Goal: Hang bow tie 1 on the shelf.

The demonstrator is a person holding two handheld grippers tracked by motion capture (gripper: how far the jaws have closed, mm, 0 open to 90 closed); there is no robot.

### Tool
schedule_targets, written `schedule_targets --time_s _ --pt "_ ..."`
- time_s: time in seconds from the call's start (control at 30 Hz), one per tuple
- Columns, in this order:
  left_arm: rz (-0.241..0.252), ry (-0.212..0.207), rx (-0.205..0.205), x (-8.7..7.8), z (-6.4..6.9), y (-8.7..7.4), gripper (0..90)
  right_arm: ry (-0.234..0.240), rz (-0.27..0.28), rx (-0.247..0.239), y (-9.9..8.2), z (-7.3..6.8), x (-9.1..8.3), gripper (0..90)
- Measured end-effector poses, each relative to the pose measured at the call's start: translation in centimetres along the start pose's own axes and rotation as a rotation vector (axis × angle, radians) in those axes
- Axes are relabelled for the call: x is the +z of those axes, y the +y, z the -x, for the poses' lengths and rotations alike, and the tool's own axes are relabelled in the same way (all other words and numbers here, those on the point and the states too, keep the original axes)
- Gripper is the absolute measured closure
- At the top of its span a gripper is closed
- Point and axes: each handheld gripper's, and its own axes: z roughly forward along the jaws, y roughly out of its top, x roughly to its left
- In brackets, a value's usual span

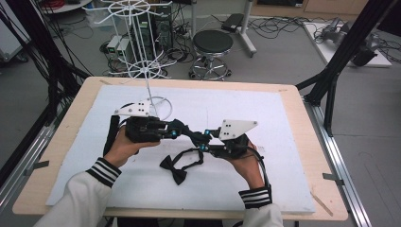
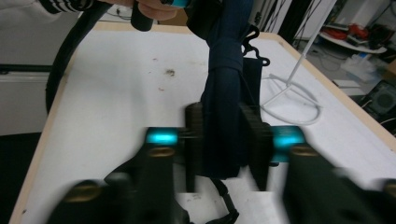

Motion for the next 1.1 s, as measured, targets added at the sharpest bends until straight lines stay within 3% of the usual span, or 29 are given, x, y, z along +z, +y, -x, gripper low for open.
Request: schedule_targets --time_s 0.07,0.1,0.17,0.33,0.7,0.9,1.1 --pt "-0.011 0.007 0.006 -0.1 0.0 0.0 83.1 -0.064 -0.006 0.01 0.2 -0.3 0.3 24.9" --pt "-0.011 0.018 0.009 -0.2 0.0 0.0 83.1 -0.097 -0.017 0.014 0.3 -0.3 0.6 13.3" --pt "-0.006 0.018 0.01 -0.3 0.0 0.1 83.1 -0.118 -0.018 0.04 0.2 -0.4 0.7 0.5" --pt "-0.005 0.031 0.012 -0.6 0.1 0.1 83.1 -0.123 0.021 0.052 0.3 -0.5 0.7 0.6" --pt "0.022 0.068 0.01 -2.1 -0.2 0.4 82.8 -0.16 0.046 0.094 0.0 -0.2 -0.8 0.6" --pt "0.052 0.113 0.005 -3.7 -0.5 0.9 82.6 -0.232 0.101 0.178 -2.7 -0.4 -3.2 0.6" --pt "0.057 0.155 0.003 -5.0 -0.7 1.3 82.5 -0.266 0.103 0.203 -4.3 -0.7 -4.5 0.6"
